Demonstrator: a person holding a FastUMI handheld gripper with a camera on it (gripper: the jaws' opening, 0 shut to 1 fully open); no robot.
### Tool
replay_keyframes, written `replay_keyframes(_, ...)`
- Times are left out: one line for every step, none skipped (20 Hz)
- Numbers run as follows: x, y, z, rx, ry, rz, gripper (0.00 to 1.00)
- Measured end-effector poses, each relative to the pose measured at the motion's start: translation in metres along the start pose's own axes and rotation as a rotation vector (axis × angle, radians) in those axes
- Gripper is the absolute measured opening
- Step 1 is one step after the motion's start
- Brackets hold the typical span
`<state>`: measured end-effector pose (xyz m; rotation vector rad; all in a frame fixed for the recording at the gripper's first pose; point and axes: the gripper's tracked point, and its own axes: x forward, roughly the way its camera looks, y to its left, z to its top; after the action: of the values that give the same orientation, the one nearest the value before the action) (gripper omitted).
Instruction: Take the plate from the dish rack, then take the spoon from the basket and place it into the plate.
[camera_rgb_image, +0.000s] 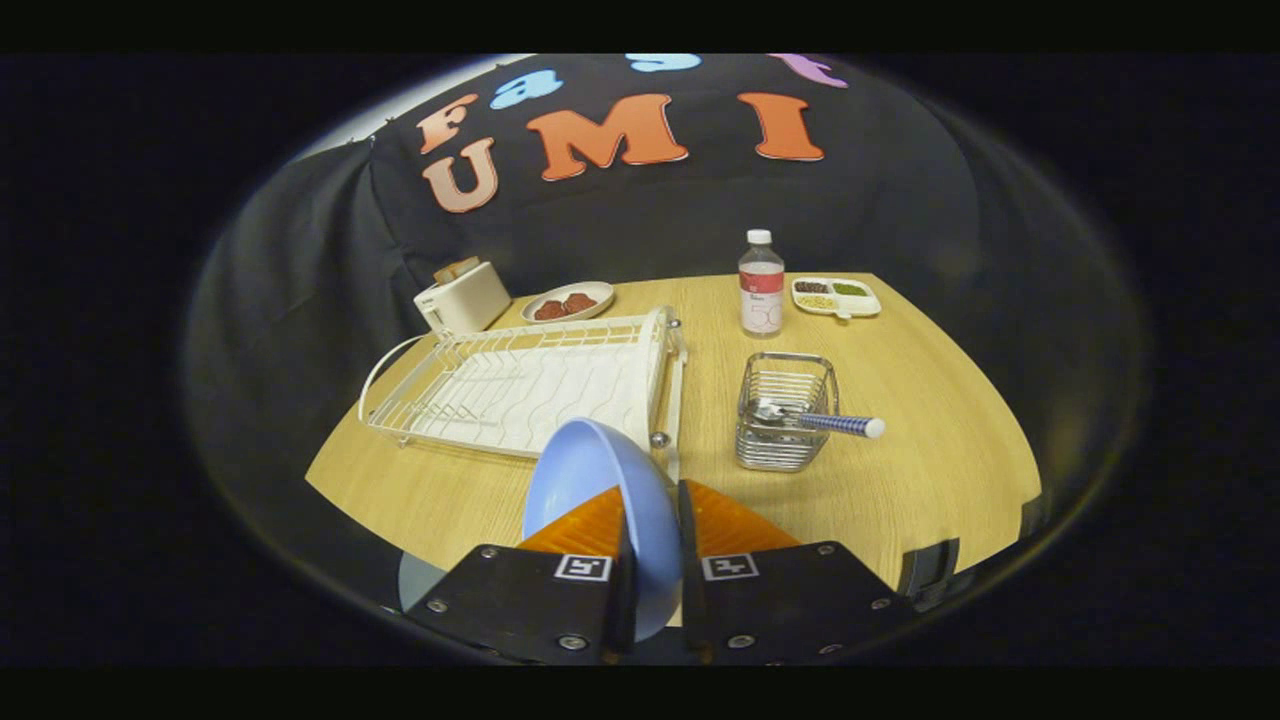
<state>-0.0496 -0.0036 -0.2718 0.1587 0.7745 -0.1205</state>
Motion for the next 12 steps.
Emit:
replay_keyframes(0.003, -0.001, -0.007, 0.016, 0.004, 0.008, 0.18)
replay_keyframes(0.005, -0.001, -0.009, 0.029, -0.002, 0.023, 0.19)
replay_keyframes(0.009, 0.0, -0.015, 0.037, -0.002, 0.036, 0.18)
replay_keyframes(0.012, 0.0, -0.02, 0.051, 0.001, 0.046, 0.18)
replay_keyframes(0.016, 0.004, -0.023, 0.071, 0.003, 0.074, 0.18)
replay_keyframes(0.019, 0.007, -0.027, 0.096, 0.001, 0.089, 0.18)
replay_keyframes(0.022, 0.009, -0.029, 0.117, -0.002, 0.108, 0.18)
replay_keyframes(0.026, 0.012, -0.031, 0.139, -0.003, 0.125, 0.19)
replay_keyframes(0.029, 0.013, -0.036, 0.161, 0.002, 0.139, 0.19)
replay_keyframes(0.034, 0.015, -0.042, 0.18, 0.011, 0.151, 0.19)
replay_keyframes(0.036, 0.016, -0.047, 0.2, 0.019, 0.162, 0.19)
replay_keyframes(0.038, 0.017, -0.05, 0.219, 0.026, 0.17, 0.19)
